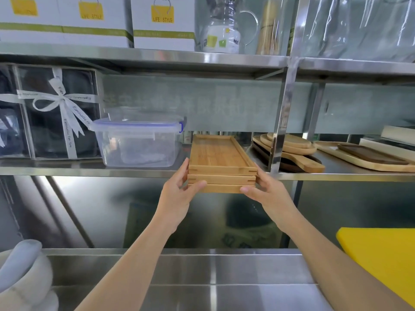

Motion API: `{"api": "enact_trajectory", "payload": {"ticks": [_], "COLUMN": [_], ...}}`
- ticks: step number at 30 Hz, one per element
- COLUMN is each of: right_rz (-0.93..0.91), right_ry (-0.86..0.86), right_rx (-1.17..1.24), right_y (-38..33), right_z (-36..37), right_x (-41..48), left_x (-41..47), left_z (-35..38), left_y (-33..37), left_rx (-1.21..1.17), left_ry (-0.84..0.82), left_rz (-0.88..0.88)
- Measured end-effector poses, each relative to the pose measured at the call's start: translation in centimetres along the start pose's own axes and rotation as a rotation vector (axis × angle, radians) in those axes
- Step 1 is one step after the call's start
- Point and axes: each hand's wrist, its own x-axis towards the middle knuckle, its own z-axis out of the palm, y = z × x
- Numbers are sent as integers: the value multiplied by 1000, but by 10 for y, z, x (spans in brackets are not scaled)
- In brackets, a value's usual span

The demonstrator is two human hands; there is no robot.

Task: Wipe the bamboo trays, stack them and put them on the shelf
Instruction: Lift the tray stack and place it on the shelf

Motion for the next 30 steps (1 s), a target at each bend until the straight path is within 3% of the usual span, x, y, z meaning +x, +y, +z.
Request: {"api": "enact_trajectory", "payload": {"ticks": [2, 9, 15, 23, 30], "right_rz": [21, 13, 27, 26, 33], "right_ry": [13, 22, 83, 108, 153], "right_rx": [-60, -127, -329, -500, -474], "right_y": [3, 8, 15, 24, 34], "right_z": [-2, 2, 6, 6, 6], "right_x": [-1, 10, 36, 70, 87], "left_x": [-3, 5, 29, 66, 80], "left_z": [-3, -5, 0, 9, 17], "left_y": [-4, -18, -23, -37, -35], "left_rx": [34, 189, 275, 371, 437], "left_ry": [-35, 139, 298, 354, 386], "left_rz": [-7, 7, -36, -36, -59]}}
